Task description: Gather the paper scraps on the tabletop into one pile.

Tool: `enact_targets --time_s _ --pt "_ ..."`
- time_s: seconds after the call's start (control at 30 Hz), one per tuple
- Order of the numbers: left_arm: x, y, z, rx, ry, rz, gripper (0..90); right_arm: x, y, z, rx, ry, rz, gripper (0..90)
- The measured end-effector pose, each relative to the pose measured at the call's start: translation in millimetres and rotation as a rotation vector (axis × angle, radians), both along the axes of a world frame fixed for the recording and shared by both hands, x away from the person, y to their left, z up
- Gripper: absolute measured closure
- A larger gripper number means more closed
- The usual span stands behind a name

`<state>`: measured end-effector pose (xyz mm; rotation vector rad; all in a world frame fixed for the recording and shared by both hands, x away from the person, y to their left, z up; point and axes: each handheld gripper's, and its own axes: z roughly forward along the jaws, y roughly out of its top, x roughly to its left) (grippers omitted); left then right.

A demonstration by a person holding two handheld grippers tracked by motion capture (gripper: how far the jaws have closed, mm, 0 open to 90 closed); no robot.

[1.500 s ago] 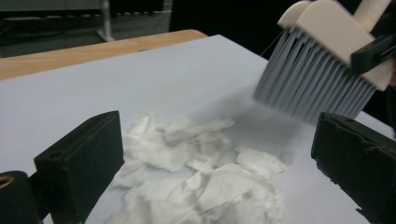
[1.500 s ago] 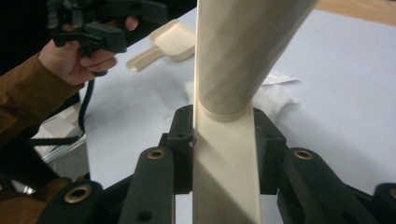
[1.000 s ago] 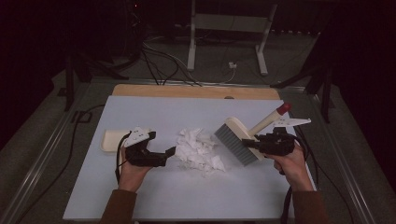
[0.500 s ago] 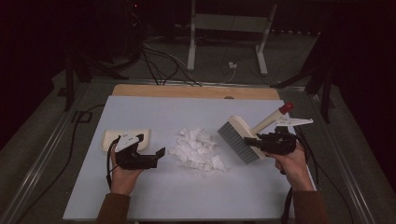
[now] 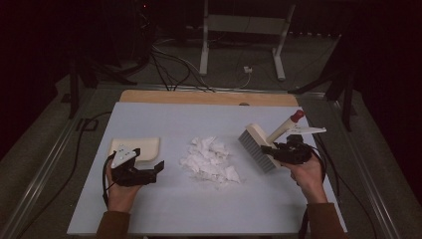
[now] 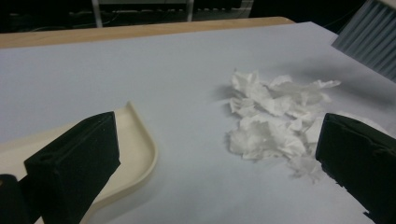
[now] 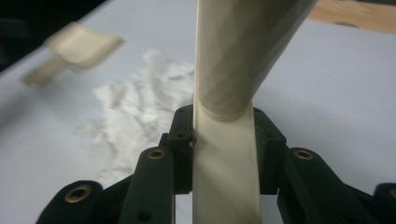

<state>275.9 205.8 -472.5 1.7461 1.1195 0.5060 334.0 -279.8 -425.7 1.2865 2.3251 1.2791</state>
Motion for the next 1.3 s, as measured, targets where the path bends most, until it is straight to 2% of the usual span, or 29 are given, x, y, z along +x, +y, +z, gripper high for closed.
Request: enact_targets --time_s 0.1,0.23,0.4,0.5,0.73,1.0,1.07,1.3 --pt "-4.3 6.6 -1.8 0.002 0.003 0.014 0.7 2.4 4.0 -5.4 -0.067 0.013 -0.041 67.5" --pt "-9.5 13.1 -5.6 -0.004 0.011 0.024 0.7 5.9 9.7 -13.7 -0.151 0.032 -0.059 67.5" --pt "-12.8 17.0 -10.0 -0.009 0.022 0.03 0.7 11.7 15.2 -25.2 -0.188 0.069 -0.058 67.5" --pt "-12.9 18.3 -10.3 -0.014 0.023 0.032 0.7 15.5 16.7 -31.2 -0.201 0.076 -0.056 67.4" --pt "-12.8 17.1 -12.6 -0.014 0.029 0.033 0.7 19.8 20.8 -31.1 -0.201 0.083 -0.036 66.8" --pt "-12.6 16.9 -13.5 -0.012 0.033 0.03 0.7 24.9 25.4 -31.8 -0.181 0.053 -0.046 64.5" --pt "-12.5 16.5 -13.7 -0.013 0.033 0.029 0.7 25.5 26.8 -31.1 -0.18 0.042 -0.058 65.6" --pt "-12.6 17.5 -14.0 -0.014 0.033 0.035 0.7 21.5 34.6 -28.9 -0.183 0.06 -0.144 67.2"
